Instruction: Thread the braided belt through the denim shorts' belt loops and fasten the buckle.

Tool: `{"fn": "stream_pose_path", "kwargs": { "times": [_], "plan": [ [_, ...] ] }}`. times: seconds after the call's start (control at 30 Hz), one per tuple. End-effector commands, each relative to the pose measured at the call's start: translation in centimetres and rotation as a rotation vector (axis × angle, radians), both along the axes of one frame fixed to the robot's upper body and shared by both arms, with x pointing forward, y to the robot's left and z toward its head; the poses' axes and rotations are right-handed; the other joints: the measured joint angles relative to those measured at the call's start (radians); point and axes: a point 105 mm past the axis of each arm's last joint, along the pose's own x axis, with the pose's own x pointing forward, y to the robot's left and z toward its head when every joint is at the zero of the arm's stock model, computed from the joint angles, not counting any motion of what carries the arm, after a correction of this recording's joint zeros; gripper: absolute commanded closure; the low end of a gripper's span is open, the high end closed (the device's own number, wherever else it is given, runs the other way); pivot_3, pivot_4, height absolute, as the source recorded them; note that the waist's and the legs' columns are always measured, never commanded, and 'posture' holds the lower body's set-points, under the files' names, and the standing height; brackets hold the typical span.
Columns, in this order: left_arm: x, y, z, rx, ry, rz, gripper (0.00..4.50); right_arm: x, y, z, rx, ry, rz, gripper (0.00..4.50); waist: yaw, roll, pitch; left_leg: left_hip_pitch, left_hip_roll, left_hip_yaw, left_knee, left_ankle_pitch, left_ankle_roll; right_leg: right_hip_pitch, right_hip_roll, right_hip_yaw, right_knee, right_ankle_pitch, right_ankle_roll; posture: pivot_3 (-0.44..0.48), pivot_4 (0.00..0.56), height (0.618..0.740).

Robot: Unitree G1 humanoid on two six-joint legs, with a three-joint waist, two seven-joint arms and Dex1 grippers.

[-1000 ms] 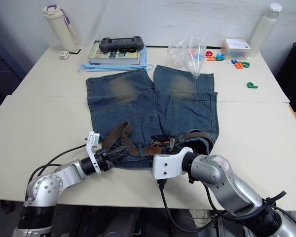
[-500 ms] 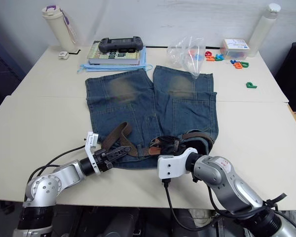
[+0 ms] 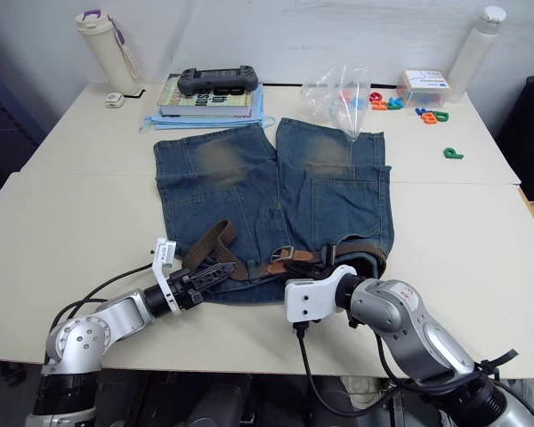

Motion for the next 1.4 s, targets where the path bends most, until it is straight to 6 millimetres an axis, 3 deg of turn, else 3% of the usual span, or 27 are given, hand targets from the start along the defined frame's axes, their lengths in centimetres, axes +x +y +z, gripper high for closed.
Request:
{"fn": "stream_pose_path", "kwargs": {
  "times": [0.03, 0.1, 0.23, 0.73, 0.83, 1.0, 1.33, 1.4],
  "plan": [
    [-0.3, -0.3, 0.0, -0.005, 0.001, -0.018, 4.50, -0.5, 0.3, 1.0, 0.034, -0.019, 0.009, 4.10, 0.000, 0.000, 0.000, 0.000, 0.000, 0.000, 0.000, 0.000, 0.000, 0.000, 0.000, 0.000, 0.000, 0.000, 0.000, 0.000, 0.150, 0.667],
    [-0.3, -0.3, 0.0, -0.005, 0.002, -0.018, 4.50, -0.6, 0.2, 0.8, 0.029, -0.014, 0.007, 3.51, 0.000, 0.000, 0.000, 0.000, 0.000, 0.000, 0.000, 0.000, 0.000, 0.000, 0.000, 0.000, 0.000, 0.000, 0.000, 0.000, 0.150, 0.667],
    [-0.3, -0.3, -0.1, -0.005, 0.003, -0.019, 4.50, -1.0, 0.2, 0.8, 0.025, -0.006, 0.024, 1.64, 0.000, 0.000, 0.000, 0.000, 0.000, 0.000, 0.000, 0.000, 0.000, 0.000, 0.000, 0.000, 0.000, 0.000, 0.000, 0.000, 0.150, 0.667],
    [-0.3, -0.2, -0.2, -0.007, 0.006, -0.020, 4.50, -1.2, 0.7, 1.2, 0.046, -0.019, 0.046, 1.64, 0.000, 0.000, 0.000, 0.000, 0.000, 0.000, 0.000, 0.000, 0.000, 0.000, 0.000, 0.000, 0.000, 0.000, 0.000, 0.000, 0.150, 0.667],
    [-0.3, -0.2, -0.1, -0.006, 0.004, -0.022, 4.50, -1.2, 0.9, 1.1, 0.046, -0.018, 0.047, 2.43, 0.000, 0.000, 0.000, 0.000, 0.000, 0.000, 0.000, 0.000, 0.000, 0.000, 0.000, 0.000, 0.000, 0.000, 0.000, 0.000, 0.150, 0.667],
    [-0.4, -0.1, -0.1, -0.006, 0.004, -0.022, 4.50, -1.0, 0.8, 0.8, 0.036, -0.022, 0.043, 4.42, 0.000, 0.000, 0.000, 0.000, 0.000, 0.000, 0.000, 0.000, 0.000, 0.000, 0.000, 0.000, 0.001, 0.000, 0.000, 0.000, 0.150, 0.667],
    [-0.4, 0.2, 0.4, -0.043, -0.008, -0.007, 4.50, -1.1, 1.3, 1.1, 0.048, -0.023, 0.051, 4.42, -0.004, 0.000, 0.000, 0.000, 0.000, 0.000, 0.000, 0.000, 0.000, 0.000, 0.000, 0.000, 0.001, 0.000, 0.000, 0.000, 0.150, 0.667],
    [-0.4, 0.6, 1.0, -0.054, -0.034, 0.006, 3.62, -1.0, 1.4, 1.2, 0.051, -0.026, 0.052, 4.50, -0.005, 0.000, 0.000, 0.000, 0.000, 0.000, 0.000, 0.000, 0.000, 0.000, 0.000, 0.000, 0.001, 0.000, 0.000, 0.000, 0.150, 0.667]
  ]
}}
